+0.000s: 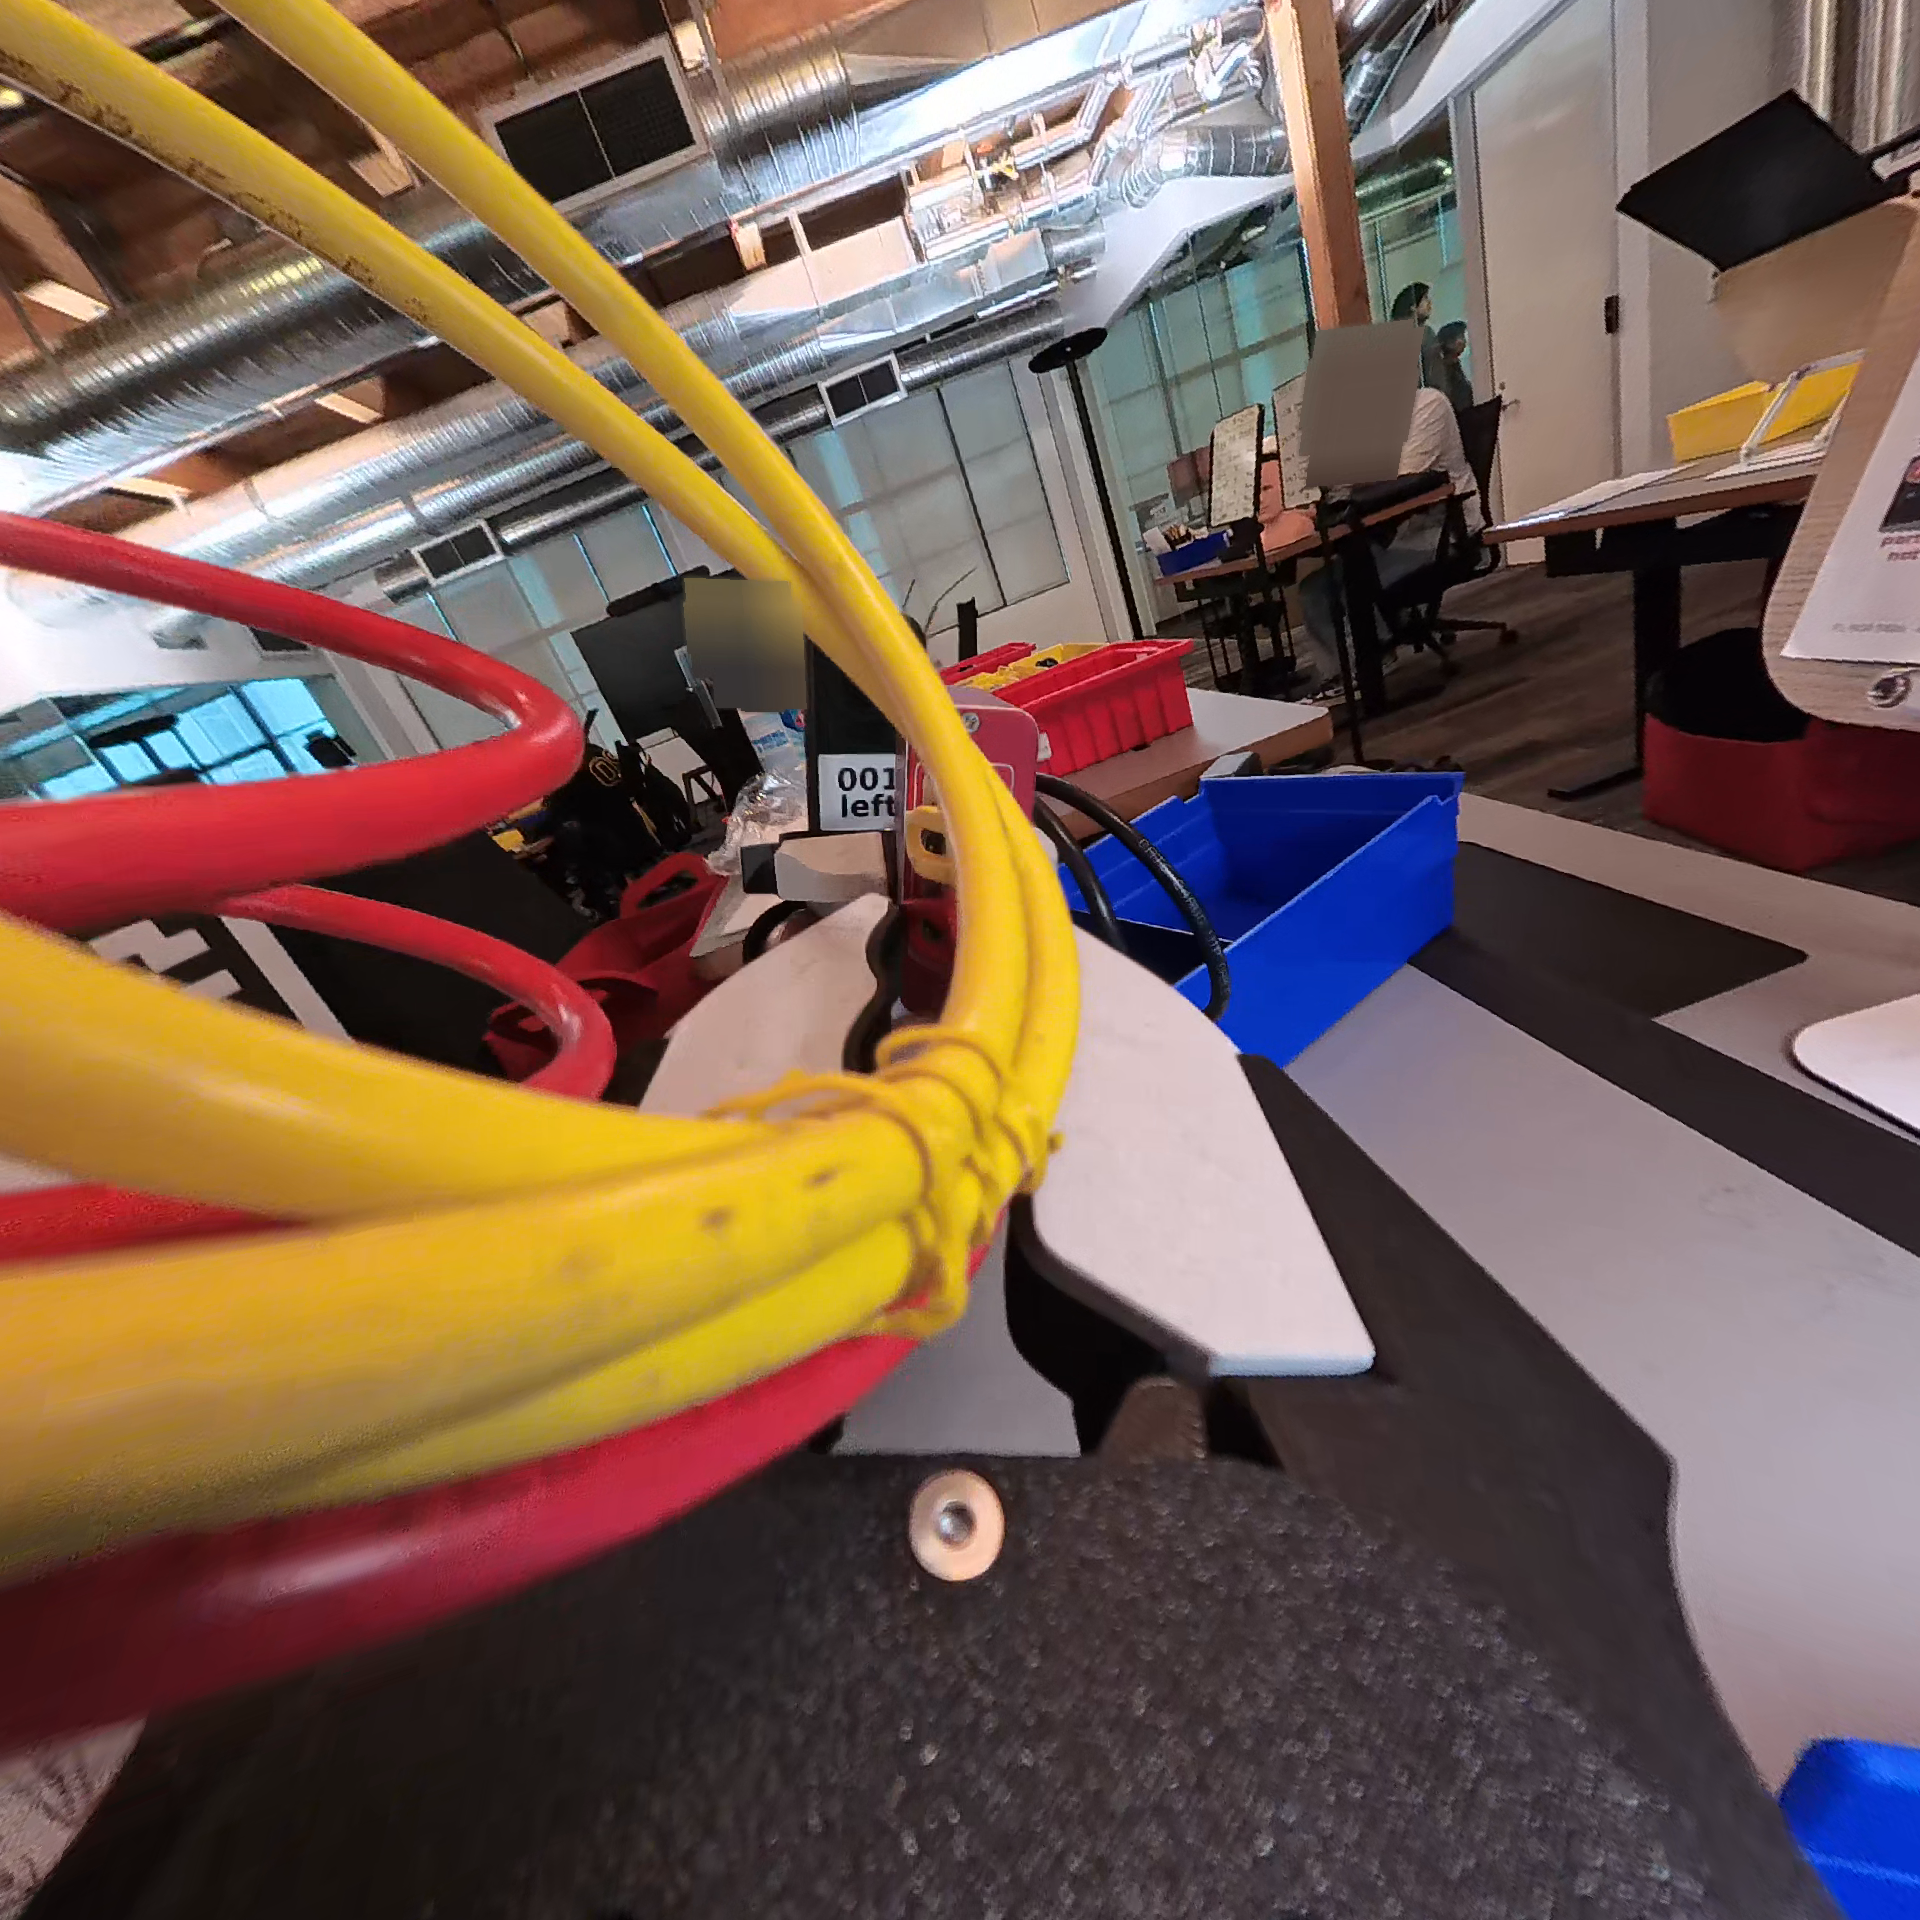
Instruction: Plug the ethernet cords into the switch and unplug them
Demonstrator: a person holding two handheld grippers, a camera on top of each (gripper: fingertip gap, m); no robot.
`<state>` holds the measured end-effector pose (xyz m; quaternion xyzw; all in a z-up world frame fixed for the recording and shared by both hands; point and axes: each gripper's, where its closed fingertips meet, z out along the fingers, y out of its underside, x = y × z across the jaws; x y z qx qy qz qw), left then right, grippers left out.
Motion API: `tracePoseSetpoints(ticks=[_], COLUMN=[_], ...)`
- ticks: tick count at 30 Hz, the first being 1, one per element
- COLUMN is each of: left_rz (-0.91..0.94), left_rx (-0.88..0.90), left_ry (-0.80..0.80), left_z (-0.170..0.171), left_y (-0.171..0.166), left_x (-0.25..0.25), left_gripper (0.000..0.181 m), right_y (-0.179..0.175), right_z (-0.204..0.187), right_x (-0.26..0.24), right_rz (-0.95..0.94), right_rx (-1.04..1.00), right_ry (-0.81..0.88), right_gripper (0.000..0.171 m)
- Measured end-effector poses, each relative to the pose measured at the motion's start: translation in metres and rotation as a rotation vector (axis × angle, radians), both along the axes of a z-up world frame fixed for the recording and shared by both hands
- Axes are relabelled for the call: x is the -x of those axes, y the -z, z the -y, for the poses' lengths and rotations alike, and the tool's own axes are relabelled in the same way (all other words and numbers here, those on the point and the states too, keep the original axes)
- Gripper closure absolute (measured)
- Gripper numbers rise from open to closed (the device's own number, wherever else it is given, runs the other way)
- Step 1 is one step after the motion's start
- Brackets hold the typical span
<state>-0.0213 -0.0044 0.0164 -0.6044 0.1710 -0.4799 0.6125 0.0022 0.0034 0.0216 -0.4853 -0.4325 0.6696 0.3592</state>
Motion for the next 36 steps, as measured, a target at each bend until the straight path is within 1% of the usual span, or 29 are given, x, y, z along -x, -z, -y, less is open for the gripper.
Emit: tracePoseSetpoints(ticks=[1, 4, 10, 14, 17, 20, 23, 26, 29, 31, 36], left_rz=[-0.003, -0.029, -0.042, -0.058, -0.079, -0.127, -0.141, -0.133, -0.131, -0.124, -0.121], left_rx=[-0.003, -0.011, -0.016, -0.036, -0.075, -0.1, -0.117, -0.118, -0.107, -0.092, -0.043], left_ry=[-0.001, -0.017, -0.016, -0.011, 0.014, 0.012, 0.003, 0.008, -0.023, -0.011, -0.036], left_z=[0.001, 0.001, 0.004, 0.007, 0.014, 0.015, 0.015, 0.013, 0.007, 0.006, 0.0], left_y=[-0.001, -0.001, -0.003, -0.006, -0.011, -0.01, -0.008, -0.006, -0.001, 0.001, 0.006], left_x=[0.0, -0.001, -0.004, -0.006, -0.008, -0.007, -0.006, -0.007, -0.005, -0.005, 0.0], left_gripper=[0.153, 0.15, 0.152, 0.148, 0.138, 0.14, 0.147, 0.146, 0.138, 0.142, 0.145], right_y=[-0.002, -0.001, -0.002, -0.002, -0.005, -0.005, -0.004, -0.001, 0.003, 0.006, 0.01], right_z=[0.0, -0.001, 0.003, 0.007, 0.014, 0.019, 0.021, 0.02, 0.019, 0.017, 0.009], right_x=[-0.001, -0.003, -0.006, -0.007, -0.008, -0.008, -0.008, -0.008, -0.004, -0.002, 0.003], right_rz=[-0.01, -0.003, -0.001, 0.007, 0.002, 0.012, 0.013, 0.01, 0.013, 0.017, 0.028], right_rx=[0.012, 0.01, -0.052, -0.072, -0.116, -0.144, -0.142, -0.107, -0.072, -0.051, -0.085], right_ry=[-0.007, -0.01, -0.012, -0.035, -0.049, -0.06, -0.077, -0.1, -0.107, -0.109, -0.039], right_gripper=[0.153, 0.154, 0.156, 0.156, 0.158, 0.159, 0.159, 0.157, 0.157, 0.157, 0.16])
